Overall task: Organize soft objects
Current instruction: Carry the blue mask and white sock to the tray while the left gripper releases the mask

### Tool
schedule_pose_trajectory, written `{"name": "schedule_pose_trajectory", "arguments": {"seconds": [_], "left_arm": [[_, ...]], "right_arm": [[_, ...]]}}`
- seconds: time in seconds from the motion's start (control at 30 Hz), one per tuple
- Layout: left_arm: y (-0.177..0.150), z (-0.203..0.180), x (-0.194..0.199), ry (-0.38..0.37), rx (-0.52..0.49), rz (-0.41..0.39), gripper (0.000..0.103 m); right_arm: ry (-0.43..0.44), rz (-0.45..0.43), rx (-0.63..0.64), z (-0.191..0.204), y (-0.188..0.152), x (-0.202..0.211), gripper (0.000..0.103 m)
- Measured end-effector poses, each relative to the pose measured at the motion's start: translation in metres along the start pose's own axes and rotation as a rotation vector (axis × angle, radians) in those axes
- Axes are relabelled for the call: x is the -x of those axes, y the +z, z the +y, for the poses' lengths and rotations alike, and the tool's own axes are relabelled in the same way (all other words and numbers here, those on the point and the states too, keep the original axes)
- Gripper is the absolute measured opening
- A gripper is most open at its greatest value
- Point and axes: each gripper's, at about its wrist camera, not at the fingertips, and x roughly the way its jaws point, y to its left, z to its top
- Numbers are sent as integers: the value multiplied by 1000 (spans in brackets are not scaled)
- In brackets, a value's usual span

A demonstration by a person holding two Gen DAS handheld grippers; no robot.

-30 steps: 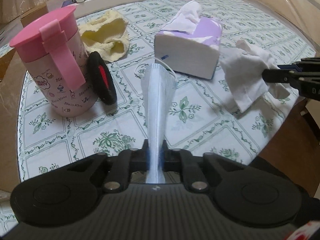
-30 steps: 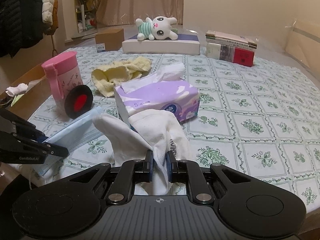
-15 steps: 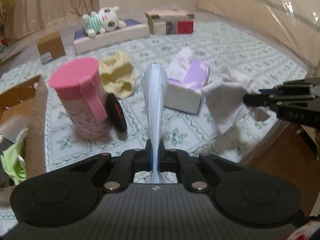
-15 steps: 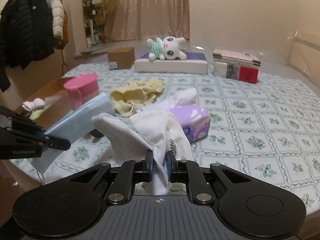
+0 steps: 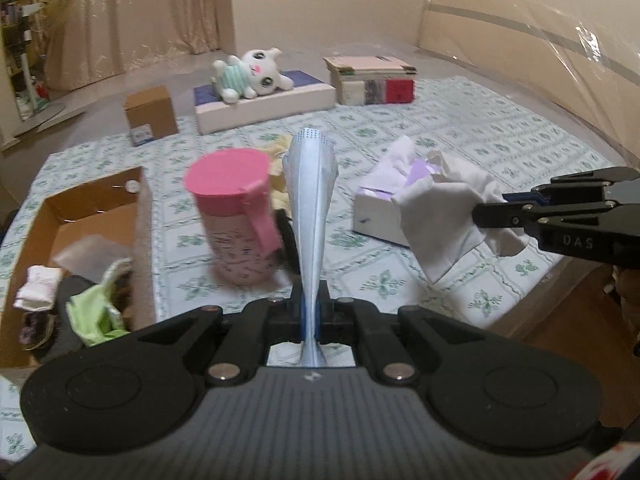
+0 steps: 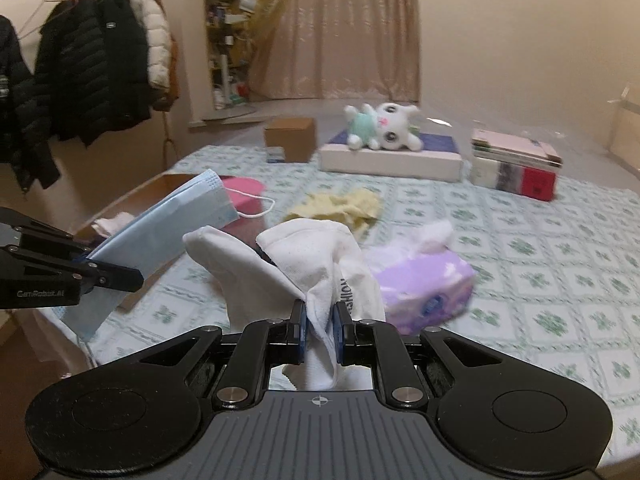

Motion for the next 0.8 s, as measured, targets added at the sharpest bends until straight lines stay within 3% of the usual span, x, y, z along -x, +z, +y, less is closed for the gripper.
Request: {"name": "schedule_pose_trajectory", "arguments": {"seconds": [0.3,0.53,0.8], "left_arm": [[5,62,36,101,55,-48,3],[10,129,49,198,89,-58,3],[28,209,35,266,141,-64,3]], "right_arm": [[168,-41,116,64,51,-34,13],[288,-27,186,127,91,-89,13],[317,43,210,171,128,-178,13]]}}
